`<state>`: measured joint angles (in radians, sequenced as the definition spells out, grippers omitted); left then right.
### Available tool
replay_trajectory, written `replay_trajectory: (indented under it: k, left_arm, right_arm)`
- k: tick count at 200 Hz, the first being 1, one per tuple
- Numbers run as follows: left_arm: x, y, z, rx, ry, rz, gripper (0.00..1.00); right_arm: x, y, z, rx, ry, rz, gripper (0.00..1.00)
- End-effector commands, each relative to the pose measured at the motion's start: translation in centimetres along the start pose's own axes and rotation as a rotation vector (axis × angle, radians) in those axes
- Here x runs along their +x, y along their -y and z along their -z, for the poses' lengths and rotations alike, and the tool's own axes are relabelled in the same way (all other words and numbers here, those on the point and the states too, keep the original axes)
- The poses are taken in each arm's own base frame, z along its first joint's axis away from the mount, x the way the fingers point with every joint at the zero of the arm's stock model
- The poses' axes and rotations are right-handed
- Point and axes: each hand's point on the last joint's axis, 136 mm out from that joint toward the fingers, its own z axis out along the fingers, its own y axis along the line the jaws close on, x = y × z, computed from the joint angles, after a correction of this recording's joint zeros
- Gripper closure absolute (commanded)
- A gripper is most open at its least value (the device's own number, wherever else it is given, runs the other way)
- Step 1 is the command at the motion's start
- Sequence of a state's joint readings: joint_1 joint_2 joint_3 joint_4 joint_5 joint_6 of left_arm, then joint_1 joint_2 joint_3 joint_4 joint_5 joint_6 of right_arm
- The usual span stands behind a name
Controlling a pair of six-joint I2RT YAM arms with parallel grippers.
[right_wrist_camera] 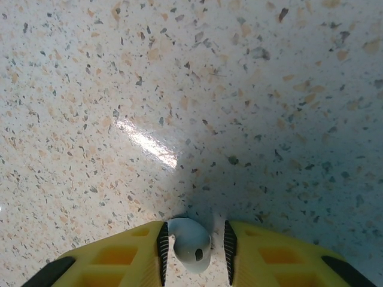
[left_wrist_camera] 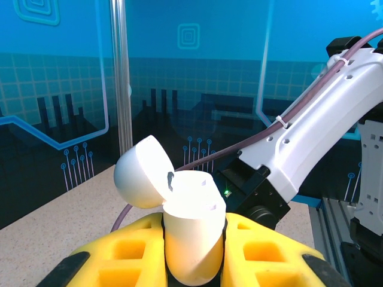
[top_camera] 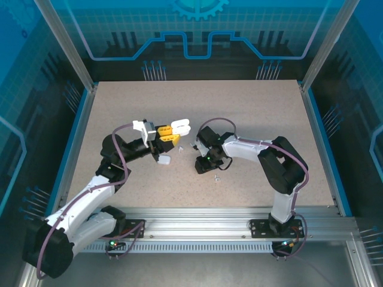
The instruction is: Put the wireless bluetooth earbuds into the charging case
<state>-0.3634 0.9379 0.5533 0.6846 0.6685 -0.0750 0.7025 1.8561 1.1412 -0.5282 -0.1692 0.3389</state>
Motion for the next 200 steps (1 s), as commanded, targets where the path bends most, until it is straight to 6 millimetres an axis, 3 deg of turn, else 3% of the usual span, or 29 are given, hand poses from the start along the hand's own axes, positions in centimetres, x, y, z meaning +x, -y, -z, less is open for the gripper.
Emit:
replay_trajectory:
  k: [1,130,200]
  left_arm:
    - [-0.8,-0.4,0.0,-0.016,0.015,-0.035,0.95]
    - [-0.6,-0.3,0.1,-0.019,0.006,-0.036,0.95]
    - [-0.5,-0.4,0.1,-0.021,0.001,-0.034,0.95]
  right_arm:
    - [0.8,-0.7,-0.2,-0.018,-0.036,0.017,0.68]
    - [1.8,-0.5,-1.5,-0.013,-0.084,0.014,0.74]
    - [1.5,-0.6,-0.2,0.001,-0.047,0.022,0.79]
